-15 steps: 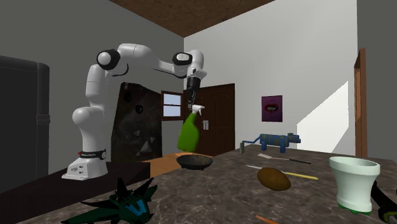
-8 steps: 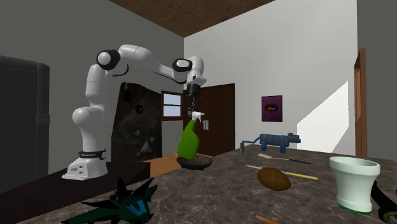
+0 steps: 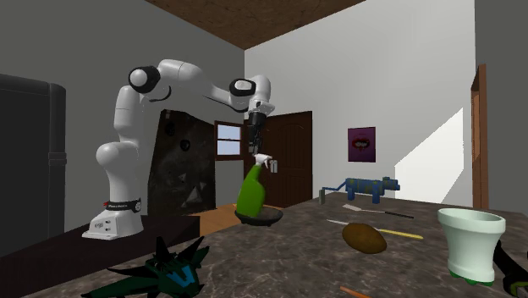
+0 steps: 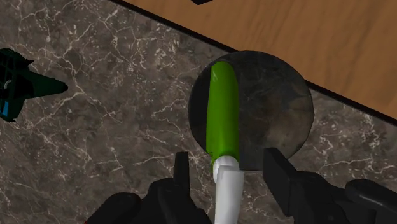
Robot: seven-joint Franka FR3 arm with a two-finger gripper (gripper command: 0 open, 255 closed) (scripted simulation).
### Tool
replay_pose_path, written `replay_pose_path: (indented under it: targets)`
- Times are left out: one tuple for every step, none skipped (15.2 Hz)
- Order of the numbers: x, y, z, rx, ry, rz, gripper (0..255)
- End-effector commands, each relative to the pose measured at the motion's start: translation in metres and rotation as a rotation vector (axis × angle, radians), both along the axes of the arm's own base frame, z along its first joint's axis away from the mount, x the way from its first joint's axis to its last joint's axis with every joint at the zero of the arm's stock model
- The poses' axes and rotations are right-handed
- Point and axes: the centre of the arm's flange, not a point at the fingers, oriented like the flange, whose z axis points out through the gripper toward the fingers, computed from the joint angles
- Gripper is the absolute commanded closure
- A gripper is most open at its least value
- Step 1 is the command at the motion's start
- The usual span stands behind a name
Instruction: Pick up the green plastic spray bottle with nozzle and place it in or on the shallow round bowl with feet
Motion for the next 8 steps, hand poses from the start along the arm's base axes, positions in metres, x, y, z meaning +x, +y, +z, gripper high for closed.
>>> replay_pose_path:
  targets:
    - [0.0, 0.0, 0.0, 0.0, 0.0, 0.0, 0]
    - [0.0, 0.0, 0.0, 0.0, 0.0, 0.0, 0]
    - [0.0, 0.0, 0.0, 0.0, 0.0, 0.0, 0]
    - [0.0, 0.0, 0.0, 0.0, 0.0, 0.0, 0]
    - [0.0, 0.0, 0.0, 0.0, 0.0, 0.0, 0]
    - [0.001, 0.004, 0.013, 0.0, 0.0, 0.0, 0]
    - [0.003, 0.008, 0.025, 0.0, 0.0, 0.0, 0]
    - [0.004, 0.011, 0.038, 0.0, 0.0, 0.0, 0]
